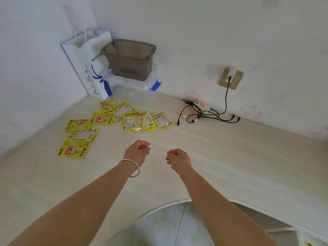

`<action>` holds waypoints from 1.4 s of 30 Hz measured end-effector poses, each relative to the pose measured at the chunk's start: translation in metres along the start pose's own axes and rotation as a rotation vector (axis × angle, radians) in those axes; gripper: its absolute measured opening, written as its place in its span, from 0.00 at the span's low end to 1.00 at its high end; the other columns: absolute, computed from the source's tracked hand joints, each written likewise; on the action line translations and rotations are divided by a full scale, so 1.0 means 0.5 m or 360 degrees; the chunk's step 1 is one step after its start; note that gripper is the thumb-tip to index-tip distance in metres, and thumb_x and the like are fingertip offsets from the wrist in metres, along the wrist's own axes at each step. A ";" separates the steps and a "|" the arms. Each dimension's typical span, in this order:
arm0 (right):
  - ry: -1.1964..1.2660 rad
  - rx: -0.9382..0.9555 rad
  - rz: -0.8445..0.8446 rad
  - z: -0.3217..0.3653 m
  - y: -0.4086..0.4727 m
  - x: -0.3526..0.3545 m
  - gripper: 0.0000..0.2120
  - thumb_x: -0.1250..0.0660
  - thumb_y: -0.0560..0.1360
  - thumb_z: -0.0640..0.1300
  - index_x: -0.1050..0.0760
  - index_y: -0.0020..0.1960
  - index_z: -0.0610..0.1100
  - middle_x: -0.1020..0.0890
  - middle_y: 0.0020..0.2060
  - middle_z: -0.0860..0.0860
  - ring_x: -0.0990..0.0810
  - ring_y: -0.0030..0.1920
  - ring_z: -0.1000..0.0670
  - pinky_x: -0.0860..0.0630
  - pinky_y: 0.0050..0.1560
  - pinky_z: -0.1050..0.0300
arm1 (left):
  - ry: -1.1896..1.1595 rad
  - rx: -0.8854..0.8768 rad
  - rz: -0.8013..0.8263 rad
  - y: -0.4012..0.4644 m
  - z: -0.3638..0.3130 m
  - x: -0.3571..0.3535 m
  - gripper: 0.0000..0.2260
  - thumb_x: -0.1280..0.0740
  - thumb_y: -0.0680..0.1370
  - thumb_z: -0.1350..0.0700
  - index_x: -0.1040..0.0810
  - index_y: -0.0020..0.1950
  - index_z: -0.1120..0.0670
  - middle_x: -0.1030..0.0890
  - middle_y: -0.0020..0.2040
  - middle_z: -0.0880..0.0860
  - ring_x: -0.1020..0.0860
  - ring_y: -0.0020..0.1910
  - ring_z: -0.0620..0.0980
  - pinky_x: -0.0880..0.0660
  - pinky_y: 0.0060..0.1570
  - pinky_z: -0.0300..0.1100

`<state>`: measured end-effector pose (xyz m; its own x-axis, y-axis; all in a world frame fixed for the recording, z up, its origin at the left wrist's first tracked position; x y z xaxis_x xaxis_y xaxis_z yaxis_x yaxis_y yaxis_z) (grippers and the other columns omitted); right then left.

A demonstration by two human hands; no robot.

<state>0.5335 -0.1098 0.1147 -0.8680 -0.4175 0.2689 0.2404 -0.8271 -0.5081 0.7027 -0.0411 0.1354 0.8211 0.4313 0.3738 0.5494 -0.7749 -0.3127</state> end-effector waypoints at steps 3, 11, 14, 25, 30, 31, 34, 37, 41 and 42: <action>-0.0043 0.0150 0.0174 0.060 0.024 -0.093 0.17 0.35 0.74 0.46 0.31 0.62 0.50 0.22 0.43 0.54 0.19 0.46 0.49 0.25 0.46 0.54 | -0.0033 0.0031 -0.0189 0.034 0.025 0.080 0.09 0.34 0.75 0.60 0.25 0.52 0.48 0.20 0.47 0.49 0.20 0.50 0.54 0.25 0.52 0.47; -0.0262 0.0317 0.0570 0.169 0.108 -0.277 0.33 0.32 0.75 0.53 0.43 0.75 0.53 0.26 0.60 0.53 0.28 0.55 0.53 0.34 0.54 0.59 | -0.0143 0.0175 -0.0538 0.097 0.086 0.224 0.24 0.29 0.72 0.59 0.31 0.67 0.53 0.27 0.60 0.53 0.26 0.50 0.49 0.28 0.53 0.43; -0.0392 0.0322 0.0691 0.193 0.134 -0.350 0.34 0.32 0.74 0.52 0.42 0.75 0.52 0.27 0.58 0.54 0.28 0.55 0.53 0.34 0.54 0.58 | -0.0167 0.0301 -0.0679 0.106 0.131 0.288 0.25 0.28 0.72 0.58 0.32 0.68 0.54 0.27 0.64 0.54 0.25 0.54 0.50 0.28 0.55 0.44; -0.0885 0.0375 0.0837 0.201 0.180 -0.577 0.34 0.30 0.73 0.50 0.41 0.75 0.50 0.29 0.66 0.49 0.28 0.66 0.47 0.29 0.62 0.54 | 0.0379 0.0638 -0.0737 0.147 0.302 0.483 0.25 0.29 0.72 0.54 0.30 0.68 0.51 0.31 0.67 0.57 0.30 0.65 0.58 0.33 0.64 0.47; -0.1276 0.0584 0.0738 0.229 0.220 -0.658 0.31 0.33 0.74 0.48 0.40 0.74 0.50 0.31 0.68 0.48 0.34 0.69 0.46 0.32 0.67 0.49 | 0.1079 0.0374 -0.0232 0.208 0.324 0.513 0.31 0.31 0.73 0.52 0.39 0.73 0.44 0.41 0.75 0.49 0.42 0.73 0.54 0.35 0.68 0.49; -0.1389 0.0641 0.0720 0.237 0.229 -0.672 0.29 0.35 0.75 0.47 0.40 0.74 0.50 0.33 0.69 0.48 0.36 0.70 0.46 0.32 0.66 0.50 | 0.1312 0.0293 -0.0056 0.222 0.326 0.514 0.33 0.31 0.73 0.50 0.42 0.74 0.42 0.46 0.77 0.48 0.46 0.75 0.54 0.38 0.70 0.50; -0.1614 0.0778 0.0646 0.262 0.261 -0.702 0.26 0.37 0.77 0.45 0.39 0.74 0.49 0.36 0.71 0.48 0.40 0.72 0.45 0.34 0.66 0.49 | 0.1789 0.0134 0.0317 0.265 0.328 0.525 0.43 0.30 0.70 0.42 0.54 0.76 0.42 0.58 0.78 0.45 0.58 0.78 0.53 0.49 0.75 0.57; -0.1771 0.0848 0.0494 0.287 0.298 -0.719 0.24 0.38 0.77 0.45 0.38 0.73 0.48 0.35 0.71 0.48 0.39 0.72 0.44 0.35 0.67 0.50 | 0.1999 -0.0052 0.0560 0.311 0.325 0.512 0.50 0.30 0.67 0.36 0.61 0.76 0.42 0.63 0.78 0.45 0.63 0.77 0.52 0.56 0.74 0.61; -0.1969 0.0878 0.0295 0.311 0.345 -0.724 0.24 0.38 0.76 0.45 0.37 0.71 0.49 0.35 0.70 0.46 0.39 0.71 0.43 0.33 0.65 0.49 | 0.1974 -0.0170 0.0668 0.348 0.325 0.485 0.52 0.31 0.65 0.32 0.62 0.76 0.44 0.64 0.77 0.45 0.63 0.77 0.50 0.58 0.74 0.58; -0.2017 0.0877 0.0282 0.313 0.356 -0.724 0.24 0.38 0.76 0.45 0.38 0.72 0.48 0.37 0.72 0.46 0.40 0.71 0.43 0.34 0.66 0.49 | 0.1947 -0.0194 0.0641 0.354 0.324 0.481 0.53 0.31 0.64 0.32 0.62 0.76 0.44 0.63 0.78 0.46 0.61 0.77 0.50 0.57 0.75 0.56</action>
<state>0.9586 -0.1648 0.0551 0.1010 -0.3383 0.9356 0.6999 -0.6442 -0.3085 1.0225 0.0000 0.0286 0.2147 -0.4915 0.8440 0.2272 -0.8153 -0.5326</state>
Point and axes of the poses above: each hand's wrist, its own y-axis towards the middle knuckle, its own x-axis out of the back of the hand, z = x × y, the point moved 7 cm from there along y, towards the middle knuckle
